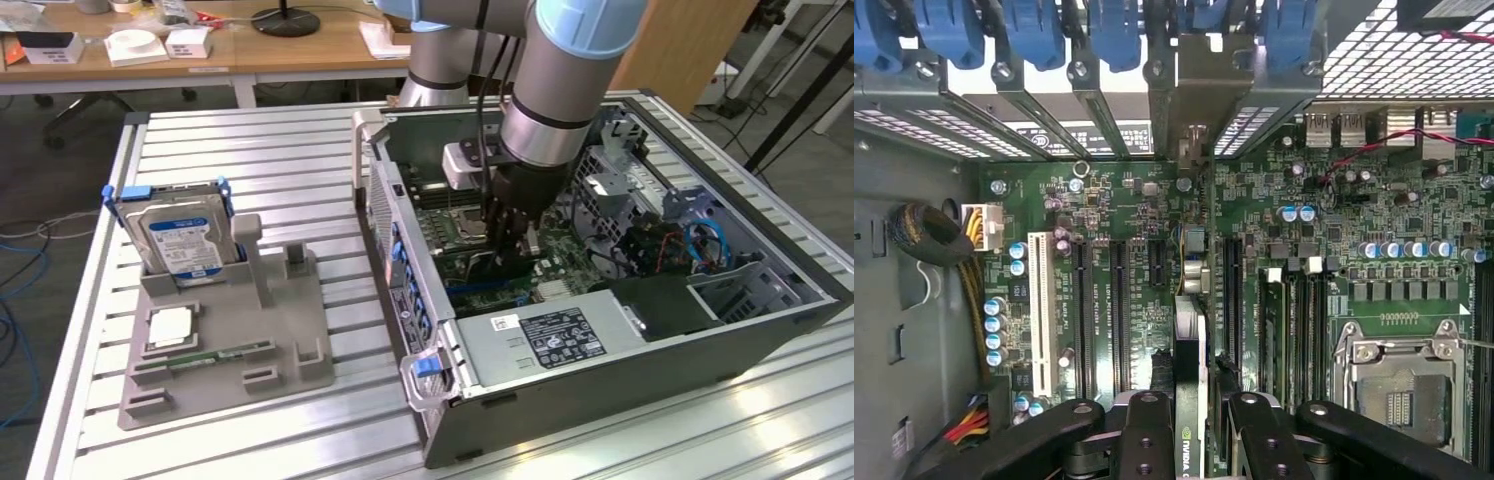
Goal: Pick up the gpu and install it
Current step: 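Insert the gpu into the slot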
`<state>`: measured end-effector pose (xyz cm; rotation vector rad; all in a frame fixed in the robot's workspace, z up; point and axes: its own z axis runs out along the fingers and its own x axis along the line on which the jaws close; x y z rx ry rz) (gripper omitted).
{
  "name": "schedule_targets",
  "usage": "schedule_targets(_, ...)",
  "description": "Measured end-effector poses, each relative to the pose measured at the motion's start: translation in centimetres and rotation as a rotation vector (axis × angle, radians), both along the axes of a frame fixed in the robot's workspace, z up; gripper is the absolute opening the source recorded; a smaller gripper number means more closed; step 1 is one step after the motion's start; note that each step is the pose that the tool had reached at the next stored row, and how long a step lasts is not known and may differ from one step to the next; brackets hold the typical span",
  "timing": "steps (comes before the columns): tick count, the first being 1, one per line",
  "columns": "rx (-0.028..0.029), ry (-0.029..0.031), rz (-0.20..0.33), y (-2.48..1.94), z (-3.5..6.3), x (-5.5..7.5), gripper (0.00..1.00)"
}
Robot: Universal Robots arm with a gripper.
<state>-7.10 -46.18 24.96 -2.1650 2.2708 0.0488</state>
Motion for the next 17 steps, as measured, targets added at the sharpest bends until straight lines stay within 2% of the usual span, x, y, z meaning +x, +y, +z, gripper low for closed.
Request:
schedule_targets(7, -0.0006, 0.0001, 0.0, -0.01, 0.16, -0.09, 0.26)
schedule_targets(10, -0.0008, -0.0017, 0.0, -0.01, 0.09, -0.41, 0.26)
schedule_targets(17, -0.0011, -0.0017, 0.0, 0.02, -0.11, -0.45, 0.26)
